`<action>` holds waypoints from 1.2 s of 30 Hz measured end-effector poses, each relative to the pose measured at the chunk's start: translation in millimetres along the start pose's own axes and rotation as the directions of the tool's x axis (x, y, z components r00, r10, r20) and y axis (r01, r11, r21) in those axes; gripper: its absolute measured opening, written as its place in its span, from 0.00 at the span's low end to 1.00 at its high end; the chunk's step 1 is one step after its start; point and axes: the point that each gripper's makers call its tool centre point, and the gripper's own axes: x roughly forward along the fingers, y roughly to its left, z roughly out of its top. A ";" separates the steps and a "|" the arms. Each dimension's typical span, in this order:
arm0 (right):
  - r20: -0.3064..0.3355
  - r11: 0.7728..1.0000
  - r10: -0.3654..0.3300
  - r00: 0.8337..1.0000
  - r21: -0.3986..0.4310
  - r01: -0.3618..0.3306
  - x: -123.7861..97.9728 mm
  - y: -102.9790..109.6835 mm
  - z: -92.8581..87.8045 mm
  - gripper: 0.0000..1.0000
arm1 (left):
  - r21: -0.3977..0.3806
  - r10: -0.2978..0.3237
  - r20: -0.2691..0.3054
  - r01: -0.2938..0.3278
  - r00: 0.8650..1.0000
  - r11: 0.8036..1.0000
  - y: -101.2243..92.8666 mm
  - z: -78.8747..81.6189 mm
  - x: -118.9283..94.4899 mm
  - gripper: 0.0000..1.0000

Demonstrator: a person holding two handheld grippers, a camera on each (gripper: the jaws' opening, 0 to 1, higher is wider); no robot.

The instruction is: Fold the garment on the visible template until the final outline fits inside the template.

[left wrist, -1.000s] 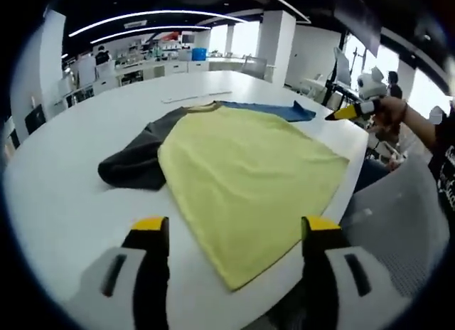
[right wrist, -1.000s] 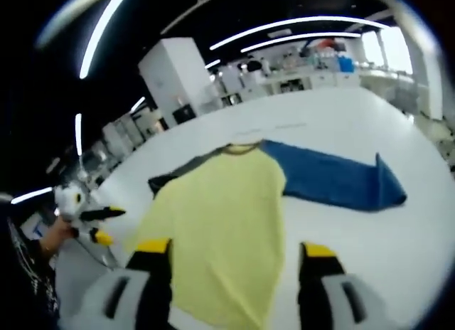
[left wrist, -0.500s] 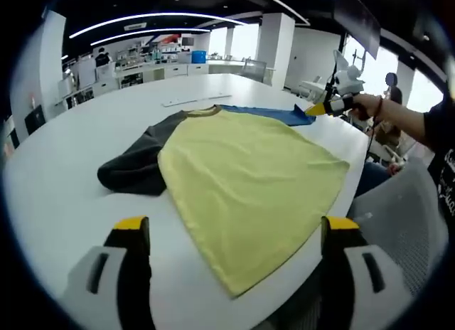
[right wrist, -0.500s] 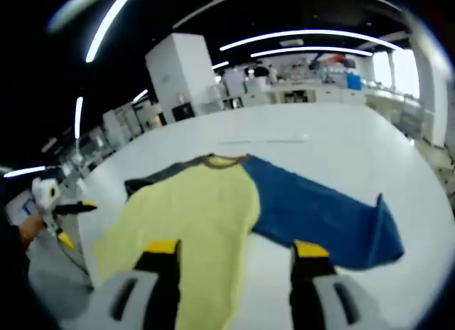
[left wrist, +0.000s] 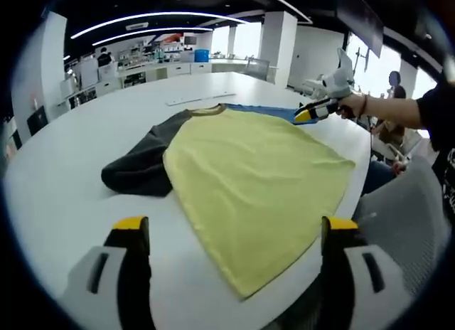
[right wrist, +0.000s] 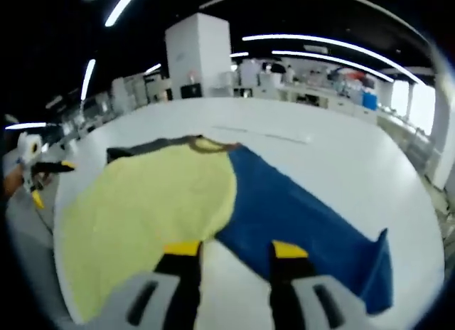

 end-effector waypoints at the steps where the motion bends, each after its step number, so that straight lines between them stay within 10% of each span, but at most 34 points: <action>1: -0.009 1.000 0.002 1.000 -0.018 -0.002 1.6 0.0 -0.7 0.33 | -0.004 0.006 0.008 -0.006 1.000 1.000 1.3 1.4 -0.3 0.96; 36: -0.076 0.964 0.030 0.997 -0.261 -0.049 28.1 7.8 -6.8 0.00 | -0.112 0.086 0.020 -0.083 0.996 0.990 21.5 -9.1 -6.1 0.83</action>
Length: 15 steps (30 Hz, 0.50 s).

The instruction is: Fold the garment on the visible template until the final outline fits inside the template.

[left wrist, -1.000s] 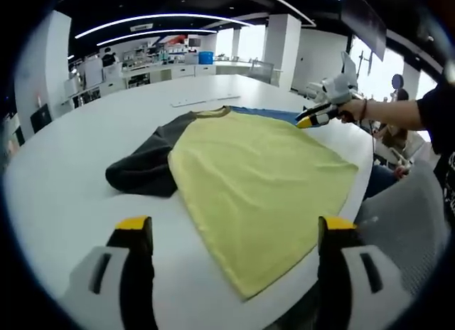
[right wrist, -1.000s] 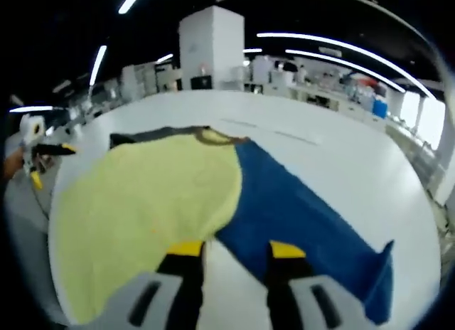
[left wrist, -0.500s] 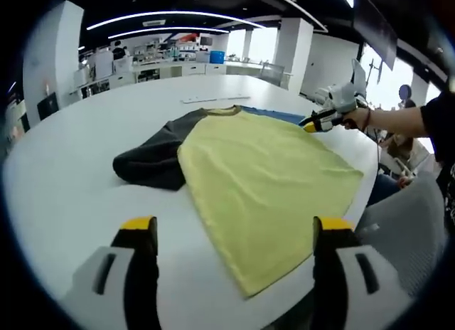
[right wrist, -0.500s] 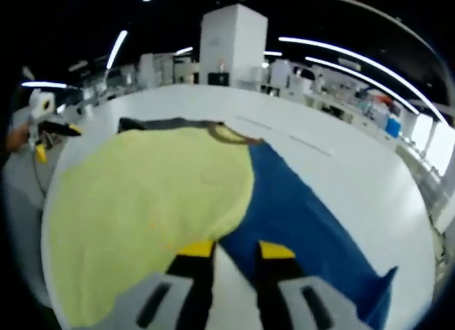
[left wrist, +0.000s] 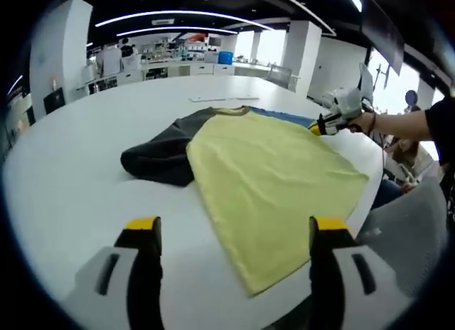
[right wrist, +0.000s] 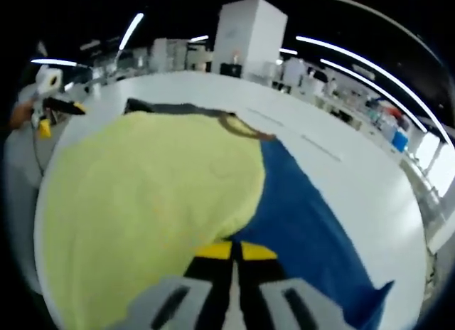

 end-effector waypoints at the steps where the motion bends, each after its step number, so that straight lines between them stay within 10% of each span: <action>1: 0.001 1.000 -0.003 1.000 0.011 0.003 -0.3 -1.0 0.3 0.00 | 0.000 0.001 -0.002 -0.001 1.000 1.000 0.5 -0.4 -0.1 0.82; 15: 0.057 0.986 -0.101 0.993 0.137 0.092 -13.5 -26.2 12.9 0.00 | 0.008 -0.014 0.007 0.014 1.000 1.000 -1.6 1.6 1.0 0.83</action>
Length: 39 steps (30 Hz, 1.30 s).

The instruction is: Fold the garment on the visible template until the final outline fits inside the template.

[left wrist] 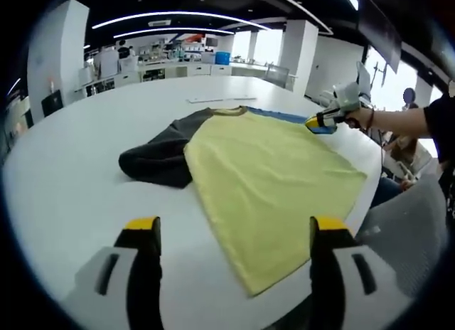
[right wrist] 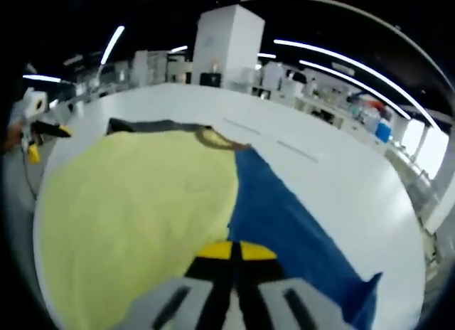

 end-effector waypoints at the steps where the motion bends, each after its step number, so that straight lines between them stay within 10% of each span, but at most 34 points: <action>1: 0.004 1.000 -0.008 1.000 0.019 0.008 1.3 -2.7 -0.8 0.00 | 0.000 -0.001 -0.001 0.001 1.000 1.000 -0.1 -0.1 0.2 0.83; 17: -0.007 0.990 -0.045 0.999 0.133 0.046 0.7 -9.1 -2.4 0.01 | 0.017 -0.005 -0.001 0.005 1.000 1.000 -0.3 1.1 -0.4 0.83; 39: -0.051 0.971 -0.135 0.990 0.190 0.142 -57.3 -58.8 -31.7 0.53 | 0.041 -0.028 0.022 0.027 0.999 0.999 -7.2 9.4 3.2 0.91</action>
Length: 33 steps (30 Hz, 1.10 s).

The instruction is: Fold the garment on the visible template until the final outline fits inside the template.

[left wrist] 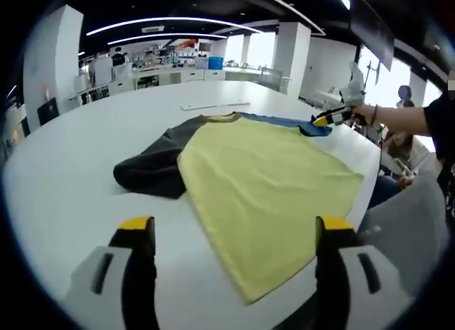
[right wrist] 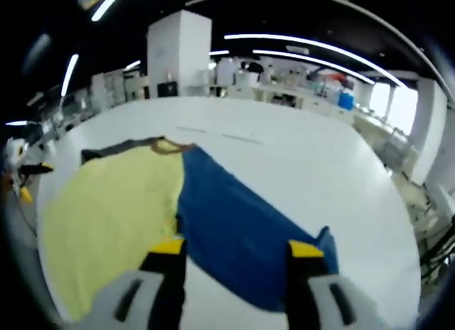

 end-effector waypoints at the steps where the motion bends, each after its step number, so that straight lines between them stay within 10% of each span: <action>1: -0.003 1.000 -0.003 1.000 0.001 0.003 -0.5 -1.2 -1.3 0.54 | 0.001 0.000 -0.004 0.000 1.000 1.000 -0.1 -0.9 0.2 0.91; 33: -0.031 0.942 -0.217 0.976 0.255 0.217 -28.6 -100.1 -49.9 0.32 | -0.016 0.004 -0.036 -0.005 0.999 1.000 1.6 -9.2 0.0 0.90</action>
